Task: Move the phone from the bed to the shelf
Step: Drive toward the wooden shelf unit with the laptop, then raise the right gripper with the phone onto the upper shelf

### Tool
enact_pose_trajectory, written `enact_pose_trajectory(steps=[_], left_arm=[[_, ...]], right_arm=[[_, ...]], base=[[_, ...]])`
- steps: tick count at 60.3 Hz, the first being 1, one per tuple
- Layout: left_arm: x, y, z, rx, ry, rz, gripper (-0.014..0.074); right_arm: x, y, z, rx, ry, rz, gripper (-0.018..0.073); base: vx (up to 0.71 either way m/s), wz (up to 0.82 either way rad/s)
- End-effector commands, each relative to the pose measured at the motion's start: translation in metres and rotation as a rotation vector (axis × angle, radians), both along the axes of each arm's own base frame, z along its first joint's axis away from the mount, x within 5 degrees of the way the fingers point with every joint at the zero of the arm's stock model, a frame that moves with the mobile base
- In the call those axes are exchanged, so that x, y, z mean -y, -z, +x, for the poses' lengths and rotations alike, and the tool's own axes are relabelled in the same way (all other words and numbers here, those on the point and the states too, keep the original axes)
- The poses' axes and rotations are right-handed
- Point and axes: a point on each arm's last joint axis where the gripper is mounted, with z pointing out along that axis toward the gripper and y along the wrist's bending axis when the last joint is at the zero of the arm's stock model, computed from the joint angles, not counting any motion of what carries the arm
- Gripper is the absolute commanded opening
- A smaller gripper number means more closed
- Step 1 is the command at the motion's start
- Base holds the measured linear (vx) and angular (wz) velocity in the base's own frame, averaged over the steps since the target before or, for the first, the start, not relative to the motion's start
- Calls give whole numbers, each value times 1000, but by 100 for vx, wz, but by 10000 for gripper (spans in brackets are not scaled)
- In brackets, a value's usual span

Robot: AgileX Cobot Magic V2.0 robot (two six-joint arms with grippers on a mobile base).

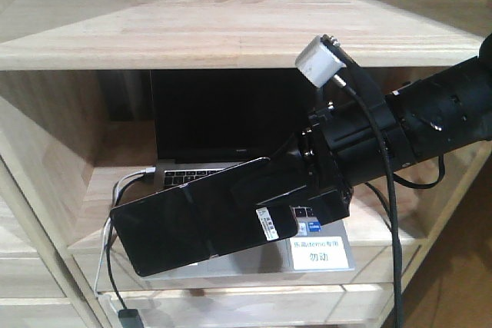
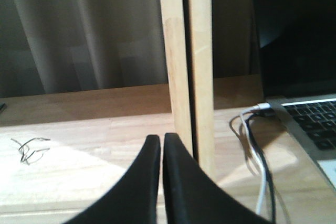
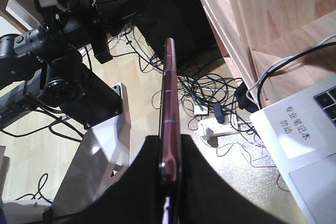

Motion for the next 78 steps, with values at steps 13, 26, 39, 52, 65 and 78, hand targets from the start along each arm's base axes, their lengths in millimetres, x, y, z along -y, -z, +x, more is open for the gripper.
enact_pose_trajectory(steps=[13,26,39,52,65,78], left_arm=[[0,-16,-1,106,4,-4,1],[0,-16,-1,106,4,-4,1],[0,-16,-1,106,4,-4,1],[0,-16,-1,106,4,-4,1],[0,-16,-1,106,4,-4,1],[0,-16,-1,106,4,-4,1]], right_arm=[[-1,-23,-12,0,-50,101,-1],[-1,-23,-12,0,-51,101,-1],[-1,-23,-12,-1,-51,102,-1],[-1,-23,-12,0,-51,102,-1],[-1,-23,-12,0,-51,102,-1],[-1,-23,-11,8,-35,102,-1]], base=[[3,2],[0,0],[0,0],[0,0],[0,0],[0,0]])
